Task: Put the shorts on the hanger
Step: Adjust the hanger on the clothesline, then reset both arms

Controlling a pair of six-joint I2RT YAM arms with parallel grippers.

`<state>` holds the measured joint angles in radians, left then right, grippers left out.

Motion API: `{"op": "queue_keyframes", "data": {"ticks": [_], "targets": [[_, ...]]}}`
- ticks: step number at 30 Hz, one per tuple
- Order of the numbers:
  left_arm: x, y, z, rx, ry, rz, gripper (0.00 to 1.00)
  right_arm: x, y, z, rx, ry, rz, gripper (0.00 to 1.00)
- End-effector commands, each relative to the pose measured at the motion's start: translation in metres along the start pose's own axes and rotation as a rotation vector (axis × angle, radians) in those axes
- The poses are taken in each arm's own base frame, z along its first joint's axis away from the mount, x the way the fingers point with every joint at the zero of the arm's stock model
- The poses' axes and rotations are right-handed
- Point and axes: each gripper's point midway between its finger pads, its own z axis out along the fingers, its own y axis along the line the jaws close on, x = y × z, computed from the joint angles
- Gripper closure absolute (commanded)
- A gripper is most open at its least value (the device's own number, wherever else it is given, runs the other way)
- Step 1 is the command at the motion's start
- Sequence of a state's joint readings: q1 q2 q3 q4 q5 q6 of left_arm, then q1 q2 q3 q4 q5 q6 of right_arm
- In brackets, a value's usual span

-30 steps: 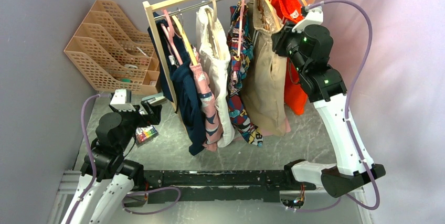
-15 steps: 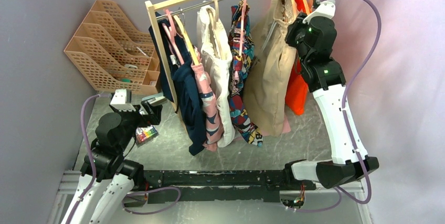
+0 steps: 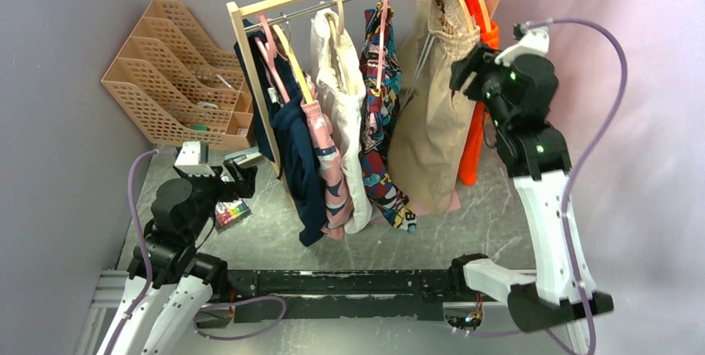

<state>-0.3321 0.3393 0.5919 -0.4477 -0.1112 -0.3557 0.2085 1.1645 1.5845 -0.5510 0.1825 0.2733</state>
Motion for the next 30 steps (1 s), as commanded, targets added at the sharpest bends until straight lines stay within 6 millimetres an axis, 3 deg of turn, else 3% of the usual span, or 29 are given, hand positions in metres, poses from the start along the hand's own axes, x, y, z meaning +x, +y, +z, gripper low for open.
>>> {"op": "queue_keyframes", "data": {"ticks": [1, 6, 9, 11, 14, 18, 21, 24, 26, 30], "targets": [[-0.011, -0.008, -0.002, 0.032, -0.034, -0.005, 0.01, 0.008, -0.007, -0.054, -0.024, 0.009, 0.024, 0.32], [-0.011, -0.007, -0.002, 0.028, -0.031, -0.005, 0.01, 0.041, -0.01, -0.087, -0.061, 0.086, 0.042, 0.36], [-0.011, -0.007, -0.002, 0.025, -0.031, -0.005, 0.01, 0.062, 0.004, -0.098, -0.162, 0.13, 0.069, 0.45], [-0.011, -0.006, -0.002, 0.023, -0.03, -0.004, 0.01, 0.081, 0.013, -0.098, -0.225, 0.178, 0.09, 0.5], [-0.011, -0.006, -0.002, 0.018, -0.03, -0.004, 0.01, 0.101, 0.011, -0.089, -0.215, 0.204, 0.118, 0.56], [-0.012, -0.005, -0.003, 0.016, -0.035, -0.005, 0.0, 0.115, -0.023, -0.07, -0.036, 0.139, 0.148, 0.63], [-0.013, -0.004, -0.005, 0.01, -0.042, -0.006, 0.01, 0.123, -0.056, -0.062, 0.143, 0.085, 0.176, 0.61], [-0.015, -0.001, -0.006, -0.002, -0.054, -0.007, 0.0, 0.136, -0.077, -0.057, 0.26, 0.089, 0.181, 0.49], [-0.017, 0.001, -0.008, -0.02, -0.066, -0.048, 0.0, 0.139, -0.078, -0.056, 0.27, 0.104, 0.183, 0.44], [-0.022, 0.008, -0.011, -0.067, -0.093, -0.085, 0.0, 0.138, -0.054, -0.067, 0.117, 0.118, 0.181, 0.36]]}}
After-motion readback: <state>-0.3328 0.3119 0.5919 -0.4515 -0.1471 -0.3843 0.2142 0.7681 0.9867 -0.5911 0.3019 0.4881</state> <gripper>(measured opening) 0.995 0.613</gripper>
